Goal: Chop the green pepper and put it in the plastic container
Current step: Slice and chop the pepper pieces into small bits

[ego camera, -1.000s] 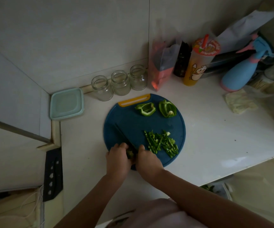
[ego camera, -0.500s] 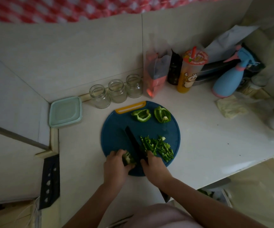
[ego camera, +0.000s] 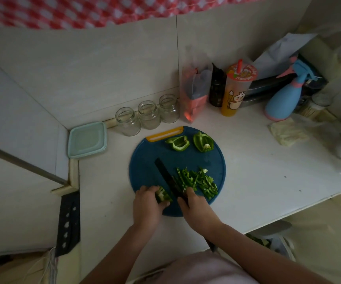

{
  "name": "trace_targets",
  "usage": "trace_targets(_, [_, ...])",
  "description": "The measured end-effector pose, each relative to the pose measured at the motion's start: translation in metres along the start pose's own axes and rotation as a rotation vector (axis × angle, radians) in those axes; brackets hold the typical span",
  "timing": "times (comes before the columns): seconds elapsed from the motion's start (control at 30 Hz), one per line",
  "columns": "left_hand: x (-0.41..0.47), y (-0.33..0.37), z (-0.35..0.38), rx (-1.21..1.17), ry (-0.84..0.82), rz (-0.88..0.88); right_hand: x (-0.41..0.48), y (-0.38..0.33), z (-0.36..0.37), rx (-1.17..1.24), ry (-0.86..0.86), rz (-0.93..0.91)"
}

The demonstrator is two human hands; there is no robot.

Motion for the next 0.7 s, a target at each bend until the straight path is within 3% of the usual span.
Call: trace_targets(0.7, [0.002,0.004,0.0,0.092,-0.002,0.027,0.002,0.003,0.013,-0.03,-0.028,-0.033])
Point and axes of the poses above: each hand's wrist, its own x-axis towards the middle knuckle, its own z-axis out of the palm, y = z × x, the point moved 3 cm from there along x, towards the middle knuckle, and after that the axes turned 15 degrees about -x, right-handed, at the moved point
